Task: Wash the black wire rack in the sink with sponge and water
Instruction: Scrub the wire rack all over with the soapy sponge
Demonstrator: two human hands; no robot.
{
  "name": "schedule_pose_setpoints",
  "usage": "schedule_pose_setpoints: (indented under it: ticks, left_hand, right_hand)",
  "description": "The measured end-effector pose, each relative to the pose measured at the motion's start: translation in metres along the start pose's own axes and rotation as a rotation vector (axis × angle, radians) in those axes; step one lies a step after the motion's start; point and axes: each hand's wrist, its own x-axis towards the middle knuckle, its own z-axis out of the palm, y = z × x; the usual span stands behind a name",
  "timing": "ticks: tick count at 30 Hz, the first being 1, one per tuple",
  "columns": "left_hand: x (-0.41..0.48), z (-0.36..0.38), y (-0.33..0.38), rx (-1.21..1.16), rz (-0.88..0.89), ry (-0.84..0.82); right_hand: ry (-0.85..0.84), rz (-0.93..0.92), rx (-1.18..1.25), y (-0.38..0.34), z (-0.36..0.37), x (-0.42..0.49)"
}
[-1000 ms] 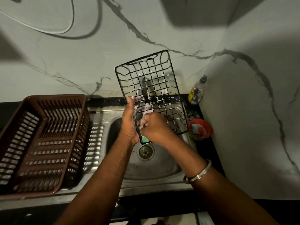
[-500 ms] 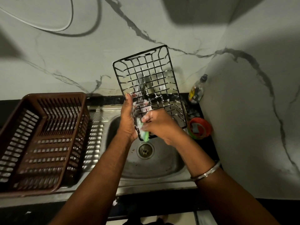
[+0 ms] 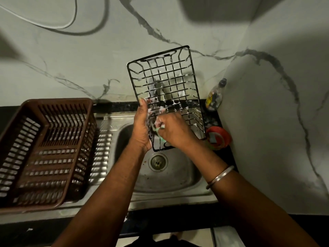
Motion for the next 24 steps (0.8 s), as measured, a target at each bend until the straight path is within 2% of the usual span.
schedule_pose_setpoints:
  ticks: [4, 5, 7, 9, 11, 13, 15, 16, 18, 20, 22, 24]
  left_hand:
    - [-0.001, 0.0, 0.003, -0.012, 0.001, -0.031]
    - [-0.002, 0.0, 0.004, -0.021, 0.0, -0.034]
    - [-0.002, 0.001, 0.006, -0.044, 0.005, -0.026]
    - [0.0, 0.001, 0.006, -0.048, 0.003, -0.011]
    - [0.001, 0.001, 0.008, -0.062, 0.0, 0.0]
    - [0.004, -0.001, 0.006, -0.068, -0.017, 0.026]
    - [0.005, 0.0, 0.007, -0.081, -0.036, 0.037]
    - [0.006, 0.0, 0.007, -0.098, -0.044, 0.018]
    - [0.009, -0.003, 0.008, -0.093, -0.064, 0.006]
    - [0.014, -0.005, 0.011, -0.047, -0.063, 0.049]
    - [0.019, -0.008, 0.011, -0.042, -0.061, 0.05]
    - [0.021, -0.007, 0.012, -0.049, -0.064, 0.036]
  right_hand:
    - [-0.171, 0.086, 0.216, 0.004, -0.009, -0.002]
    - [-0.152, 0.103, 0.242, 0.005, -0.01, -0.001]
    - [-0.066, 0.049, 0.137, 0.002, -0.006, -0.002]
    - [-0.103, -0.024, 0.082, -0.004, -0.004, -0.007]
    - [-0.232, 0.003, 0.226, -0.001, -0.009, -0.008]
    - [-0.221, 0.064, 0.304, 0.003, -0.01, -0.007]
    - [-0.122, 0.013, 0.176, 0.001, -0.008, -0.01]
    - [-0.135, -0.022, 0.15, 0.0, -0.009, -0.013]
    - [-0.288, -0.07, 0.166, 0.002, -0.016, -0.018]
    - [-0.388, -0.121, 0.028, 0.008, -0.022, -0.02]
    - [-0.278, -0.212, -0.152, 0.015, -0.009, -0.022]
    - [-0.136, -0.272, -0.206, 0.017, 0.006, -0.025]
